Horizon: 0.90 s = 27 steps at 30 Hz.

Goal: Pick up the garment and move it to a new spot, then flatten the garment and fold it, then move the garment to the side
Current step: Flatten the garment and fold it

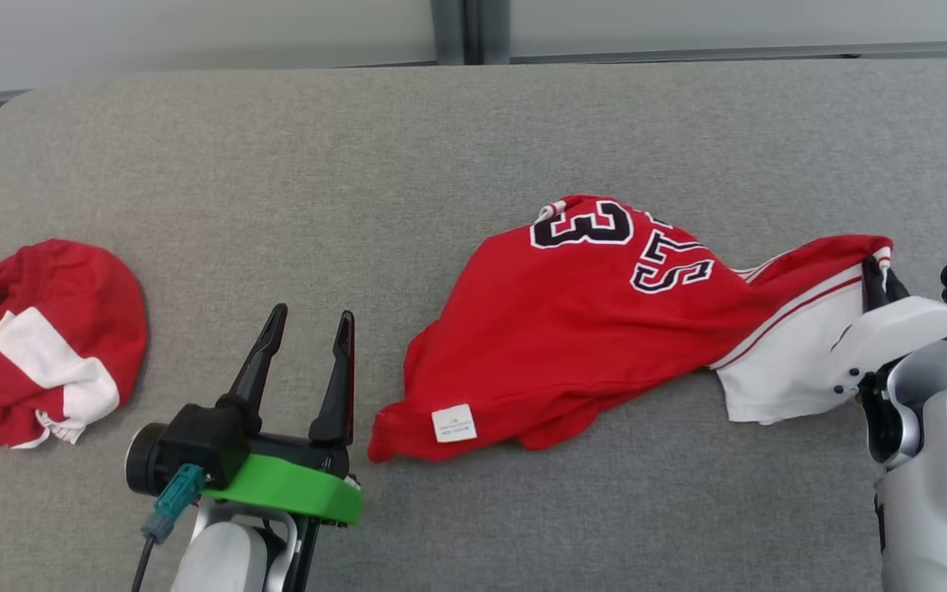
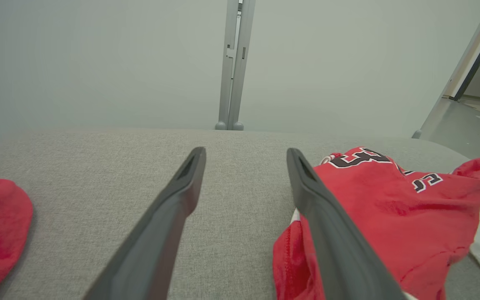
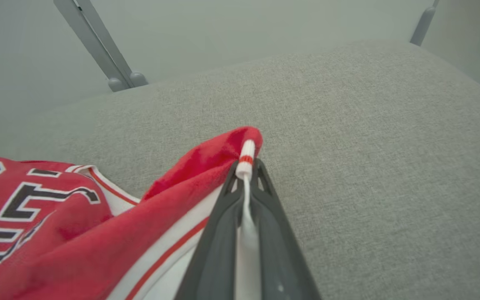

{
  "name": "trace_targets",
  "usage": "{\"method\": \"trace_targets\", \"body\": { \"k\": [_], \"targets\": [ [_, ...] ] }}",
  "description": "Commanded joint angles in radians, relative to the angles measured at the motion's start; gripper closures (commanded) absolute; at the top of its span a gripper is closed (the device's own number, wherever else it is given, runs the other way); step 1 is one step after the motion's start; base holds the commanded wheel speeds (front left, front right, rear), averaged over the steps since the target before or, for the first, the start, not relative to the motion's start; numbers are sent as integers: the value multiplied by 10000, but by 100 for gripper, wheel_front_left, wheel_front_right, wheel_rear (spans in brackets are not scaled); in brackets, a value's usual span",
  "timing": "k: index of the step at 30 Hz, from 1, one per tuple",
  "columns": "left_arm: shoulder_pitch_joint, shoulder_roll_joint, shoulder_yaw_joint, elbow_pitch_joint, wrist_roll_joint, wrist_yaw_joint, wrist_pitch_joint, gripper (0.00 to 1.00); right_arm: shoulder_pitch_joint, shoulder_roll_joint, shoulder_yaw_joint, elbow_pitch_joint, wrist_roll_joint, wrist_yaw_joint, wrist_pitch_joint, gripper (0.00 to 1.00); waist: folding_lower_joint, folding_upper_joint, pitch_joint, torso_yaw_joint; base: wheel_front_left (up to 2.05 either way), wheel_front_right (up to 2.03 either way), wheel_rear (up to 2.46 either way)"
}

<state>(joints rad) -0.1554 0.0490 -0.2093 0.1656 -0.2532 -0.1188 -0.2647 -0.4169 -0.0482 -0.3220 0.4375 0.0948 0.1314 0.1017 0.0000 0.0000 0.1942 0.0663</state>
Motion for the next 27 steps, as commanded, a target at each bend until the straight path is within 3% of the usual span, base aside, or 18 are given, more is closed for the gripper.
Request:
{"method": "trace_targets", "body": {
  "k": [1, 2, 7, 13, 21, 27],
  "targets": [
    [-164, 27, -27, -23, 52, -25, 5, 0, -250, -41, -181, 337, -204, -14, -132, 23, 0, 0, 261, 350, 0, 0, 0],
    [-189, 29, -19, -33, 61, -32, 5, 0, -485, -41, -357, 688, -307, -14, -262, 0, 0, 0, 292, 430, 0, 0, 0],
    [-105, 29, 134, -88, 76, -35, 6, 0, -1200, -57, -696, 1674, -806, -14, -1050, 0, 0, 0, 282, 614, 0, 0, 0],
    [134, 27, 457, 4, 117, 26, 6, 0, -1057, -149, -108, 1674, -1083, -14, -2380, 0, 0, 0, -121, 362, 0, 0, 0],
    [284, 30, 976, 339, 194, 198, 6, 0, 427, -318, 1019, 553, -1130, -14, -3547, 0, 0, 0, -888, -373, 0, 0, 0],
    [478, 29, 1254, 269, 392, 304, 4, 0, 1672, -360, 1749, -1218, -977, -14, -3671, 0, 0, 0, -1289, -874, 0, 0, 0]
  ]
}}
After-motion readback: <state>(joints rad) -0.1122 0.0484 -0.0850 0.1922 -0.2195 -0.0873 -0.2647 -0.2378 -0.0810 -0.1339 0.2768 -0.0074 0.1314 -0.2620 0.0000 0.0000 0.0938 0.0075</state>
